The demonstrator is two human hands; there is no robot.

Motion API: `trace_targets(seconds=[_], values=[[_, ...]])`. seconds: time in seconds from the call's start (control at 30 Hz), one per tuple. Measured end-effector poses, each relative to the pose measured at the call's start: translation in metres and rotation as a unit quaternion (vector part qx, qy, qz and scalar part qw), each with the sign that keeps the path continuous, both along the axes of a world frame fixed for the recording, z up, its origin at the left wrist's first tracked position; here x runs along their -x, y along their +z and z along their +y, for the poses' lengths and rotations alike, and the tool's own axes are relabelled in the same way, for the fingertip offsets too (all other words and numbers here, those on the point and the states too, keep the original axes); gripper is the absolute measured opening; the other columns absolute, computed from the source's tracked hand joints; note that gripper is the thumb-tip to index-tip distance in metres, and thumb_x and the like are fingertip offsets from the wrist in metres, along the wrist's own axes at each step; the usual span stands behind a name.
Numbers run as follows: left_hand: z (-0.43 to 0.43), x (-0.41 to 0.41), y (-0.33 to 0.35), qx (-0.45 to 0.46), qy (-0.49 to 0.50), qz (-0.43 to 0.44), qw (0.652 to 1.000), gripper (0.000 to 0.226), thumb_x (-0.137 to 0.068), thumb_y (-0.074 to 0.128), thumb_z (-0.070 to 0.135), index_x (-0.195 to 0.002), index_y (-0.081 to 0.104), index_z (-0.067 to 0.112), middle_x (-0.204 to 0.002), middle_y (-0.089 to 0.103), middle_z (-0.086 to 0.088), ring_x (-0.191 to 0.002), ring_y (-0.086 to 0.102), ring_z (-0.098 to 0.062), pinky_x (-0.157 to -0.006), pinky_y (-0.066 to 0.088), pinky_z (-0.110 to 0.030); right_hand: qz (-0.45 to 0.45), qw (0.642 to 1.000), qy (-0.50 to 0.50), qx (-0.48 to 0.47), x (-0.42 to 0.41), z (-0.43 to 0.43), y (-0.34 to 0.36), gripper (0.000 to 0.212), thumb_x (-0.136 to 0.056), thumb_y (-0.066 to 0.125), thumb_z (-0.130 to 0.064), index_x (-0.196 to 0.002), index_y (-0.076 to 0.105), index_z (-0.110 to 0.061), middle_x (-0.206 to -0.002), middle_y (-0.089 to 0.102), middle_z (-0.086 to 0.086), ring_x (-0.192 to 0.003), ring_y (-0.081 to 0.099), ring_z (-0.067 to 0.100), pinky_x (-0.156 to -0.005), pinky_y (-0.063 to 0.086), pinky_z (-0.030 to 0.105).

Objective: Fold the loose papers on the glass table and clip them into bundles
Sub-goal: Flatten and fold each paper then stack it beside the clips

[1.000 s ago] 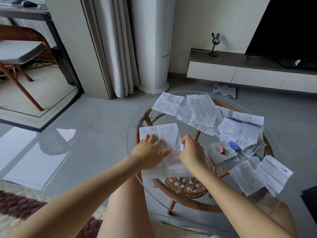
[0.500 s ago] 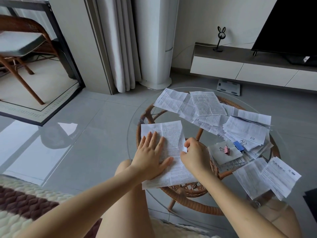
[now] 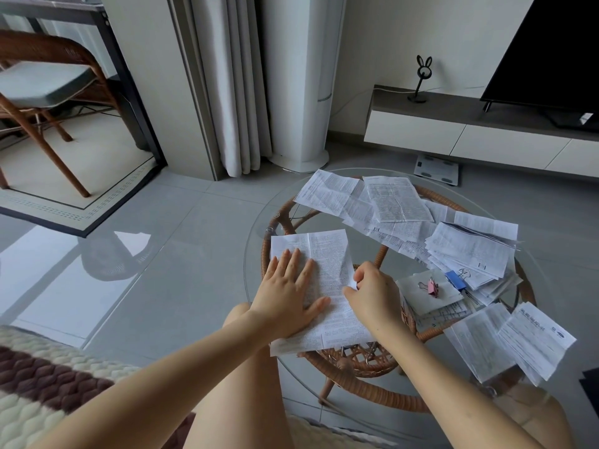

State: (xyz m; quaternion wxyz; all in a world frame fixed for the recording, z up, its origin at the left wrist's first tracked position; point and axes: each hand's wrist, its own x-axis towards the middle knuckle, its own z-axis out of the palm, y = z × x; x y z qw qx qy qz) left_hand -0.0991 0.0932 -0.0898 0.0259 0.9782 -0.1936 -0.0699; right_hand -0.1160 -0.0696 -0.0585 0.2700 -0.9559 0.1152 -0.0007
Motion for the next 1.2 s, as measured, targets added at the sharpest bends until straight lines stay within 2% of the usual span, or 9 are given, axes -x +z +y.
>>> trace_targets(seconds=[0.17, 0.4, 0.5, 0.6, 0.73, 0.87, 0.93, 1.0, 1.2], values=[[0.000, -0.001, -0.007, 0.008, -0.001, -0.016, 1.000, 0.099, -0.072, -0.011, 0.079, -0.152, -0.008, 0.021, -0.158, -0.017, -0.010, -0.143, -0.023, -0.023, -0.115, -0.018, -0.039, 0.004, 1.000, 0.001, 0.004, 0.002, 0.002, 0.002, 0.021, -0.088, 0.065, -0.017, -0.100, 0.051, -0.008, -0.100, 0.066, 0.011, -0.089, 0.062, 0.026, -0.067, 0.046, 0.028], [0.000, -0.001, -0.012, 0.018, -0.001, -0.026, 1.000, 0.113, -0.058, -0.031, 0.080, -0.152, -0.007, 0.021, -0.158, -0.016, -0.009, -0.139, -0.027, -0.020, -0.115, -0.018, -0.039, 0.044, 0.995, 0.008, 0.092, 0.023, -0.001, 0.013, 0.039, -0.092, 0.057, -0.031, -0.123, 0.046, -0.009, -0.123, 0.054, 0.007, -0.110, 0.056, 0.025, -0.080, 0.045, 0.031], [0.000, -0.002, -0.014, 0.013, 0.003, -0.024, 1.000, 0.110, -0.061, -0.026, 0.080, -0.152, -0.008, 0.021, -0.158, -0.015, -0.010, -0.143, -0.021, -0.024, -0.116, -0.015, -0.040, 0.096, 0.995, -0.007, 0.015, 0.029, -0.006, 0.011, 0.026, -0.087, 0.062, -0.036, -0.085, 0.050, -0.013, -0.081, 0.052, 0.001, -0.071, 0.052, 0.017, -0.055, 0.034, 0.024], [0.000, -0.003, -0.014, 0.008, 0.005, -0.022, 1.000, 0.105, -0.065, -0.019, 0.079, -0.152, -0.009, 0.022, -0.158, -0.016, -0.009, -0.144, -0.021, -0.025, -0.116, -0.015, -0.040, 0.106, 0.994, -0.018, 0.004, 0.032, -0.007, 0.008, 0.044, -0.084, 0.064, -0.034, -0.062, 0.029, -0.017, -0.057, 0.031, -0.004, -0.049, 0.029, 0.013, -0.043, 0.020, 0.025], [0.000, -0.002, -0.013, 0.008, 0.003, -0.022, 1.000, 0.111, -0.059, -0.027, 0.082, -0.152, -0.010, 0.023, -0.158, -0.017, -0.008, -0.143, -0.021, -0.025, -0.117, -0.014, -0.040, 0.097, 0.993, -0.017, 0.063, 0.039, -0.009, 0.010, 0.041, -0.088, 0.059, -0.039, -0.063, 0.034, -0.018, -0.062, 0.040, -0.004, -0.063, 0.042, 0.020, -0.048, 0.028, 0.024], [-0.001, -0.001, -0.012, 0.009, 0.002, -0.024, 1.000, 0.116, -0.056, -0.031, 0.082, -0.152, -0.007, 0.022, -0.158, -0.013, -0.010, -0.145, -0.018, -0.026, -0.117, -0.012, -0.041, 0.078, 0.992, 0.013, 0.096, 0.048, -0.013, 0.012, 0.028, -0.092, 0.053, -0.042, -0.081, 0.046, -0.017, -0.090, 0.060, 0.001, -0.080, 0.055, 0.020, -0.062, 0.039, 0.026], [-0.001, -0.001, -0.012, 0.006, 0.000, -0.024, 1.000, 0.113, -0.058, -0.029, 0.081, -0.152, -0.007, 0.022, -0.159, -0.013, -0.010, -0.145, -0.018, -0.026, -0.117, -0.012, -0.042, 0.093, 0.995, 0.014, 0.042, 0.052, -0.015, 0.014, 0.028, -0.091, 0.055, -0.041, -0.090, 0.048, -0.014, -0.093, 0.063, 0.002, -0.082, 0.062, 0.020, -0.064, 0.047, 0.028], [0.000, -0.002, -0.012, -0.001, -0.001, -0.024, 1.000, 0.110, -0.061, -0.026, 0.081, -0.152, -0.008, 0.022, -0.159, -0.013, -0.010, -0.145, -0.017, -0.026, -0.117, -0.012, -0.042, 0.112, 0.992, -0.006, -0.062, 0.055, -0.018, 0.016, 0.028, -0.090, 0.058, -0.038, -0.100, 0.047, -0.014, -0.083, 0.066, 0.002, -0.064, 0.066, 0.017, -0.058, 0.053, 0.028], [0.000, -0.002, -0.011, -0.019, -0.007, -0.029, 0.999, 0.103, -0.066, -0.019, 0.078, -0.152, -0.007, 0.022, -0.159, -0.011, -0.010, -0.145, -0.014, -0.027, -0.118, -0.009, -0.043, 0.093, 0.958, -0.096, -0.252, 0.064, -0.019, 0.010, 0.043, -0.083, 0.071, -0.020, -0.117, 0.048, -0.012, -0.082, 0.063, 0.001, -0.048, 0.058, 0.009, -0.040, 0.042, 0.020]])
